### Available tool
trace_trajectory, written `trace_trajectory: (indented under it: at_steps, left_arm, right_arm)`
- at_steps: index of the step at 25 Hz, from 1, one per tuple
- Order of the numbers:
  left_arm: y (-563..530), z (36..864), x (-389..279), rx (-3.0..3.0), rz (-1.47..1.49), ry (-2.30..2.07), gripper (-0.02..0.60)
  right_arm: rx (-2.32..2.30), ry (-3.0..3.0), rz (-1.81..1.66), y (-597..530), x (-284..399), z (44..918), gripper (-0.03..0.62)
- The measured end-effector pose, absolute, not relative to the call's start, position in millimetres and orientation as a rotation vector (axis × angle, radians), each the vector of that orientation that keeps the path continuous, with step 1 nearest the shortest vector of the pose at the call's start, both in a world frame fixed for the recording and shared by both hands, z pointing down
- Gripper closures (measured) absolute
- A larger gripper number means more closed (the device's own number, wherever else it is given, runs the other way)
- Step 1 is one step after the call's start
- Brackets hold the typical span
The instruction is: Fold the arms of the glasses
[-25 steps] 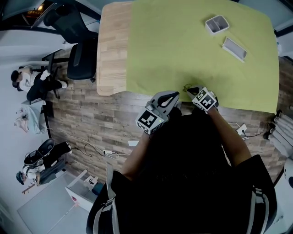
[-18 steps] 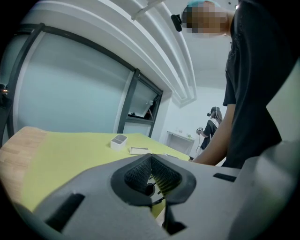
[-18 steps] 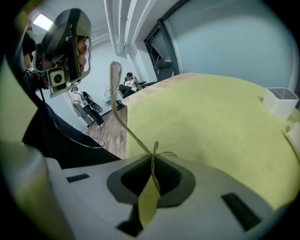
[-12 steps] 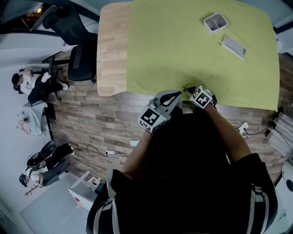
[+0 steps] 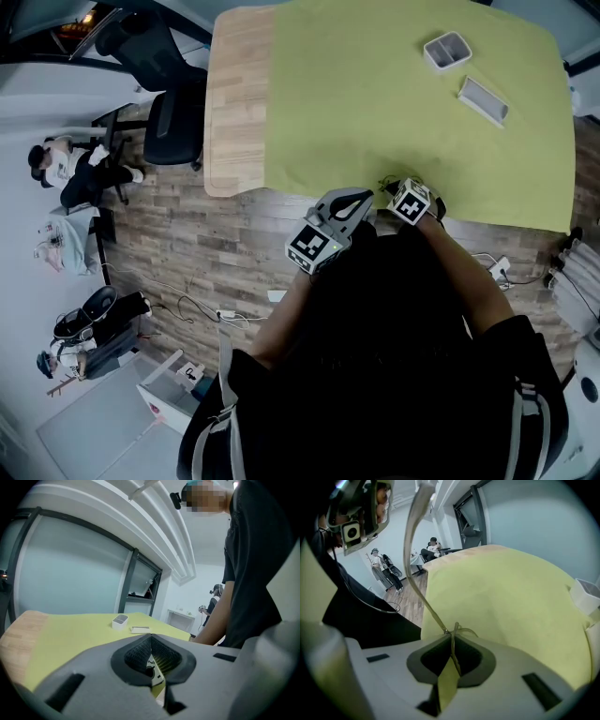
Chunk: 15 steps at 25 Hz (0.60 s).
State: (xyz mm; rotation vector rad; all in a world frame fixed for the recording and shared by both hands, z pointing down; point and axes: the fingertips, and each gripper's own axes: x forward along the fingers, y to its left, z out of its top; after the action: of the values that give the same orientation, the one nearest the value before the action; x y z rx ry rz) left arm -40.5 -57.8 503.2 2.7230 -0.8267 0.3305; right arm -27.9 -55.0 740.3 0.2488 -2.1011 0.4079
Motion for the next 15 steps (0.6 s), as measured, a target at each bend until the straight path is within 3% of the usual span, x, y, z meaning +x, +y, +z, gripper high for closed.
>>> trace_trajectory:
  at_steps: [15]
  left_arm:
    - [-54.0, 503.6, -36.8, 2.762, 0.301, -0.808, 0.565]
  right_arm:
    - [0.432, -2.242, 0.39, -65.0, -16.0, 686.5, 0.554]
